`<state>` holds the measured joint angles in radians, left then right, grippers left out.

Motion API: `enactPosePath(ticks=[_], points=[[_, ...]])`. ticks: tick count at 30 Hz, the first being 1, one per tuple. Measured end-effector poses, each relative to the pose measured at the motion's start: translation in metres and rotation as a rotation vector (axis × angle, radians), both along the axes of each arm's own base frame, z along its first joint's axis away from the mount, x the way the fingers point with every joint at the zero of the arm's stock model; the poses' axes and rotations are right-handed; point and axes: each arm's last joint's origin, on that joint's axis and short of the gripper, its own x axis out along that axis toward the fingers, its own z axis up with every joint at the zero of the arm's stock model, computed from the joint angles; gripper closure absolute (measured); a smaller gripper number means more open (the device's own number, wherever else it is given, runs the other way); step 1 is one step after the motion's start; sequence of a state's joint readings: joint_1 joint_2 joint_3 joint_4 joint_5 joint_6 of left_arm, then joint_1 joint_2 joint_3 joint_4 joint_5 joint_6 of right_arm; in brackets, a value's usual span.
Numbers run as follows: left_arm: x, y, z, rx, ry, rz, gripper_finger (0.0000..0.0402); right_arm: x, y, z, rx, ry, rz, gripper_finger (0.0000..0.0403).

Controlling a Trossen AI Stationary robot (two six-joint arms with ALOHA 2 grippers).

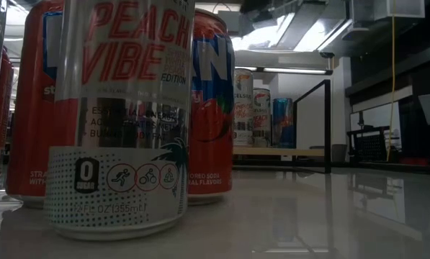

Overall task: Place canned beverage on shelf
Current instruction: Put the white pink soda can onto the shelf aligned with the other white pink soda can

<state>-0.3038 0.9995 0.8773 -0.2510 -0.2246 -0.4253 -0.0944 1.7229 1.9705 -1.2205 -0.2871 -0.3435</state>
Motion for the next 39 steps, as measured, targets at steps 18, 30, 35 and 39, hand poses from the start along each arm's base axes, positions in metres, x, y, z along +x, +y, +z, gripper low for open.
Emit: enactPosePath(ticks=[18, 30, 35, 39], points=[[0.021, -0.085, 0.034, -0.116, 0.464, -0.043, 0.0087, 0.008, 0.000, -0.010, -0.003, 0.039, -0.001, 0.0118], [0.028, -0.156, 0.017, -0.054, 0.821, -0.074, 0.0086, 0.007, 0.000, -0.010, -0.003, 0.039, 0.000, 0.0118], [0.028, -0.165, 0.007, -0.018, 0.859, -0.083, 0.0086, 0.007, 0.000, -0.010, -0.003, 0.039, 0.000, 0.0118], [0.029, -0.166, 0.005, 0.000, 0.845, -0.067, 0.0086, 0.007, 0.000, -0.010, -0.002, 0.039, 0.000, 0.0118]])
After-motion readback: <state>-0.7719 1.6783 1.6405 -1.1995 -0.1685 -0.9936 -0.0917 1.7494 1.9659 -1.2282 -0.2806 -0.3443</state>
